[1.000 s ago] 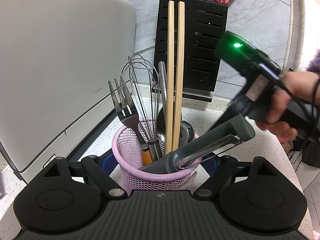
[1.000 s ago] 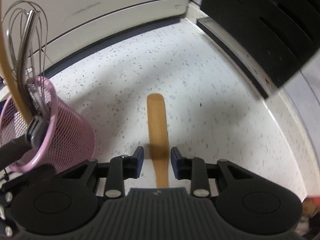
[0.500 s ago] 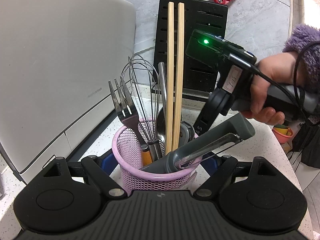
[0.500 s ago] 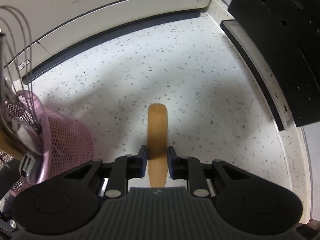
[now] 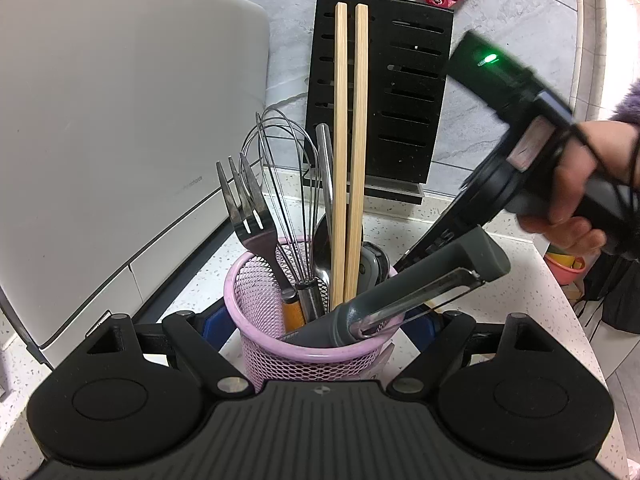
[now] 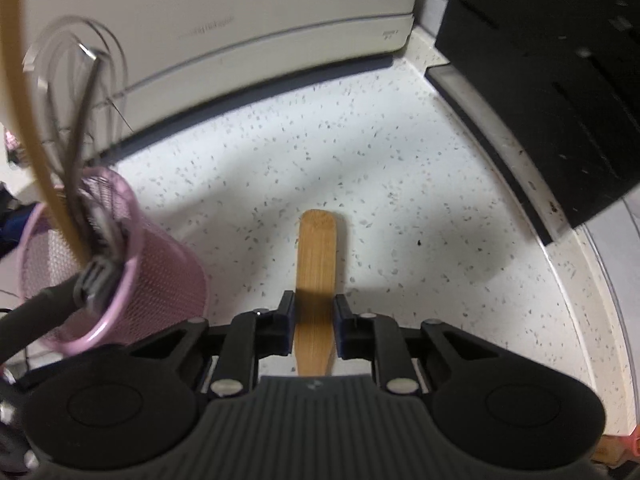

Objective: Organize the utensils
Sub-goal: 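Lift the spatula with the right gripper and carry it over the cup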

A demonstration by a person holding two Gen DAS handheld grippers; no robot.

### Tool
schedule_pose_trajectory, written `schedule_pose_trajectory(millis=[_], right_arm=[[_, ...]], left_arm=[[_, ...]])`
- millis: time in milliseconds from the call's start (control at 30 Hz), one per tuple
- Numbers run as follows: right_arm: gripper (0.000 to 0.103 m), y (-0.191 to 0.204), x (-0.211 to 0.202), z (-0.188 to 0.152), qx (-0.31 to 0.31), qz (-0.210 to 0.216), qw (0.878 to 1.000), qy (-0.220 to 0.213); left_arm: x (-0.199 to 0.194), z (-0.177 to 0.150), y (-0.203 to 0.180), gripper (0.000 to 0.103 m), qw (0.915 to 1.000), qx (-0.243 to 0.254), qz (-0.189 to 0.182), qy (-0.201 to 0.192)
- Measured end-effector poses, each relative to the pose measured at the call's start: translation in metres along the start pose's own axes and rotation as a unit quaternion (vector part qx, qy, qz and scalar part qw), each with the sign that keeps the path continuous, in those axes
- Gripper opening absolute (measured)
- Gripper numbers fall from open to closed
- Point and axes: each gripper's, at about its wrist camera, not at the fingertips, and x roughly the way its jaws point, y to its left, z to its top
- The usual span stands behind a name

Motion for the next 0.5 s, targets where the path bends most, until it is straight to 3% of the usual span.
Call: schedule_pose_trajectory(millis=[300,500], right_arm=[[0.017,-0.007,-0.054,-0.022,0.031,0.027,0.994,-0.101],[0.017,0.002,-0.115,-0.042,0.038,0.051,0.969,-0.24]], left_arm=[[0.001,0.001,-0.002,0.098,1.0,0.001,0.001,0.001],[0.002,0.001,-0.002,0.098,1.0,0.001,-0.001,0.002]])
